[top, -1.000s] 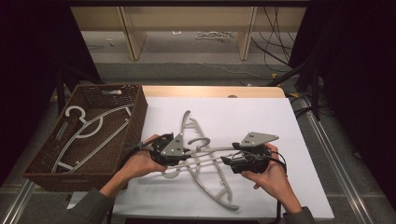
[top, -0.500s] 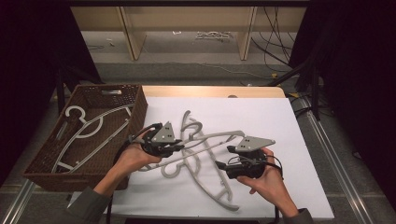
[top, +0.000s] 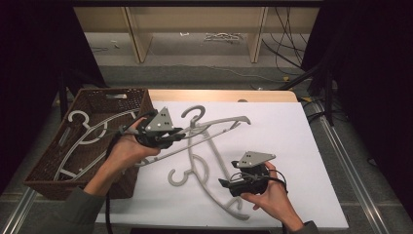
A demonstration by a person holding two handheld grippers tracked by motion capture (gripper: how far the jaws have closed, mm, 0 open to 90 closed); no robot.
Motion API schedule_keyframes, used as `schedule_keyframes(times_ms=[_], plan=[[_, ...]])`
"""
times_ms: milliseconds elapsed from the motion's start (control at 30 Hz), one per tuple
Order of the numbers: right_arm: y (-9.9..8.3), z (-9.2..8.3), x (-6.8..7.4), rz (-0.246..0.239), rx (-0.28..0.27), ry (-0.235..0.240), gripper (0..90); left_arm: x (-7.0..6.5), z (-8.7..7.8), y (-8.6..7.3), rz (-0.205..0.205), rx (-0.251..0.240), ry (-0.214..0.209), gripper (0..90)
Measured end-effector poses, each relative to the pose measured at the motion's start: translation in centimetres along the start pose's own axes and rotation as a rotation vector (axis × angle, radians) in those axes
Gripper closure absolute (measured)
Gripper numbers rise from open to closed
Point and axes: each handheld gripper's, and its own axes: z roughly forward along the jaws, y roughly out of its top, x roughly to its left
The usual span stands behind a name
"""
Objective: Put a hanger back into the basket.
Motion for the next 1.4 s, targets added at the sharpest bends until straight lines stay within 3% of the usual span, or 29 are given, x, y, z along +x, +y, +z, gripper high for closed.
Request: schedule_keyframes(times_ms=[133,167,400,467,767,1033,1300,1400], plan=[[-0.1,0.1,0.1,0.001,0.008,0.001,27.3,1.1,-1.4,0.4,0.002,0.005,0.035,79.3],[-0.2,0.2,0.1,0.001,0.011,0.005,27.3,1.8,-2.4,0.3,-0.008,0.009,0.058,79.3],[-0.5,0.5,0.0,0.014,0.025,0.004,27.3,4.1,-5.7,-0.6,-0.035,-0.005,0.134,79.4],[-0.6,0.5,0.0,0.01,0.032,0.004,27.3,5.0,-7.1,-1.4,-0.064,0.0,0.172,79.4],[-0.7,0.8,0.0,0.013,0.043,0.011,27.3,7.3,-11.0,-4.3,-0.114,0.014,0.268,79.5],[-0.7,0.9,-0.1,0.02,0.046,0.015,27.3,8.7,-12.9,-7.2,-0.182,0.005,0.339,79.6],[-0.8,1.0,-0.2,0.016,0.05,0.016,27.3,10.2,-14.3,-10.3,-0.231,0.059,0.377,79.6],[-0.8,1.0,-0.2,0.019,0.047,0.018,27.3,10.3,-14.9,-11.3,-0.264,0.066,0.41,79.7]])
